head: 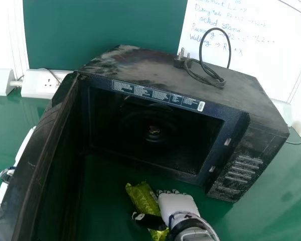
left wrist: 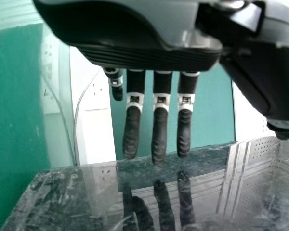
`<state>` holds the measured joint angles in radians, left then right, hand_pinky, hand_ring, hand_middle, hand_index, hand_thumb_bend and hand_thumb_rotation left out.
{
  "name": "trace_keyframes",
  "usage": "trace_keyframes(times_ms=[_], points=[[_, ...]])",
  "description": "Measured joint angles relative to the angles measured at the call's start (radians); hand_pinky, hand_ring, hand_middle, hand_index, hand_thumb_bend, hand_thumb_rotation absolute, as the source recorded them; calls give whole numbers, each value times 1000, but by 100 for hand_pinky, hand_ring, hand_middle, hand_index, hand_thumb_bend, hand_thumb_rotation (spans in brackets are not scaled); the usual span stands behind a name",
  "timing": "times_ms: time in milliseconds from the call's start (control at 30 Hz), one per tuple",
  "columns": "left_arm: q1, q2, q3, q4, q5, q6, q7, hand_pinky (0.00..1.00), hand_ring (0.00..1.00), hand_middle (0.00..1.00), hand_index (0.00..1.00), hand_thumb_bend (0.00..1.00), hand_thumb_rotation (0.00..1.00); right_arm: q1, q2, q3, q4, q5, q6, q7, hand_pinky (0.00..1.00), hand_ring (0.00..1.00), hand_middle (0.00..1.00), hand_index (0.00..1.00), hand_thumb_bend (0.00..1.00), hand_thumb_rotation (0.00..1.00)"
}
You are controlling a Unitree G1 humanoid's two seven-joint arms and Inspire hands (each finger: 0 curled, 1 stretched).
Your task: Put biscuit inside oven
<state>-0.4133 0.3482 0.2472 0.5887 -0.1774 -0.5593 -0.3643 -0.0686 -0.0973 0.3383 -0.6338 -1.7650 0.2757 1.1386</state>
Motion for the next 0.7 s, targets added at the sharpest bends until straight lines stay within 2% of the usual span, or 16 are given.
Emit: trace_keyframes(times_ms=[233, 367, 400, 433, 467, 500, 600, 700], points=[[0, 0, 0, -1, -2, 3, -2, 31, 35, 43, 49, 52, 7, 11, 29, -2, 43, -27, -6, -65, 94, 96, 98, 98, 90, 53], [0, 0, 0, -3, -1, 3, -2, 31, 35, 43, 49, 52, 7, 13, 29, -1, 61, -49, -21, -80, 89, 91, 94, 94, 88, 46], [0, 0, 0, -3, -1, 3, -2, 31, 35, 43, 49, 52, 7, 14, 29, 0, 62, -53, -23, -86, 80, 85, 89, 92, 87, 42], [0, 0, 0, -3, -1, 3, -2, 31, 35, 43, 49, 52, 7, 15, 29, 0, 63, -56, -26, -92, 59, 66, 75, 87, 87, 37], [0, 0, 0, -3, -1, 3, -2, 31, 35, 43, 49, 52, 7, 16, 27, 0, 65, -61, -30, -99, 47, 55, 65, 83, 81, 32], [0, 0, 0, -3, -1, 3, -3, 31, 35, 43, 49, 52, 7, 13, 27, 0, 70, -69, -36, -109, 39, 48, 58, 78, 71, 22], [0, 0, 0, -3, -2, 3, -6, 31, 35, 43, 49, 52, 7, 4, 27, -1, 80, -91, -45, -114, 24, 31, 49, 69, 59, 4], [-1, 0, 0, 5, -3, -6, -15, 31, 35, 43, 49, 52, 7, 3, 26, -1, 79, -95, -60, -113, 16, 23, 47, 71, 56, 0]])
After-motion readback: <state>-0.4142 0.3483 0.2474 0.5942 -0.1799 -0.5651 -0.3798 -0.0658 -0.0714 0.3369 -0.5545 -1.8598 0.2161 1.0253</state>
